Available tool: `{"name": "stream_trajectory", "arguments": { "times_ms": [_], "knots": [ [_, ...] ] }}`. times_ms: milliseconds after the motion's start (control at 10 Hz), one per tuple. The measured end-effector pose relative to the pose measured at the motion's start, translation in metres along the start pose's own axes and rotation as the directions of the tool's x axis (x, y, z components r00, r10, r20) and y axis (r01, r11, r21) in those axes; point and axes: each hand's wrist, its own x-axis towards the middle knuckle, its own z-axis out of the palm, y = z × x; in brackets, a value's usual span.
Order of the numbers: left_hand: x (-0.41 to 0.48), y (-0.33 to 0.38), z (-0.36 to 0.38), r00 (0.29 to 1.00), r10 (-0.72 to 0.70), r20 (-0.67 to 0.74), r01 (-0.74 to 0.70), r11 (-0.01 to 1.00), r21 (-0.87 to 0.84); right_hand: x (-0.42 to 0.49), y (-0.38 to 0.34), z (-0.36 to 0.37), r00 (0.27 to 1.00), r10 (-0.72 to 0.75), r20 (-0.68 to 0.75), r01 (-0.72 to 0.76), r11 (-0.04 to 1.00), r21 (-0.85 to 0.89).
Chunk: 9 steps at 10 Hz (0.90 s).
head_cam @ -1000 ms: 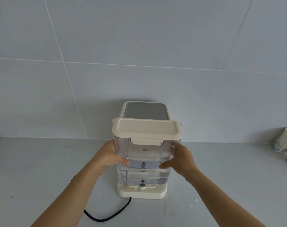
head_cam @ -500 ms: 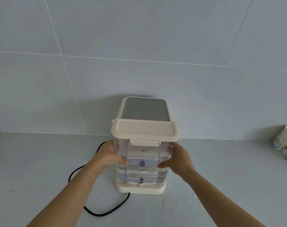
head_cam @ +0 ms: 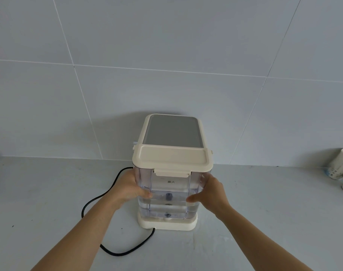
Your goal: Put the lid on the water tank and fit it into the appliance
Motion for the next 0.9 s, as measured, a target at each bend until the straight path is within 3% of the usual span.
{"name": "stream_trajectory", "arguments": {
  "times_ms": [500,800,900],
  "knots": [
    [-0.005,-0.004,0.002,0.999,0.02,0.042,-0.02,1.0,0.011,-0.003,0.001,-0.005,0.996,-0.008,0.094,0.014,0.998,-0.064],
    [-0.025,0.003,0.009,0.977,0.186,-0.105,-0.188,0.982,-0.007,-0.02,-0.015,-0.028,0.948,-0.285,0.142,0.289,0.957,-0.009],
    [-0.037,0.014,0.008,0.959,0.176,-0.224,-0.161,0.983,0.083,-0.027,-0.023,-0.037,0.934,-0.322,0.153,0.32,0.947,0.038]
  ]
}}
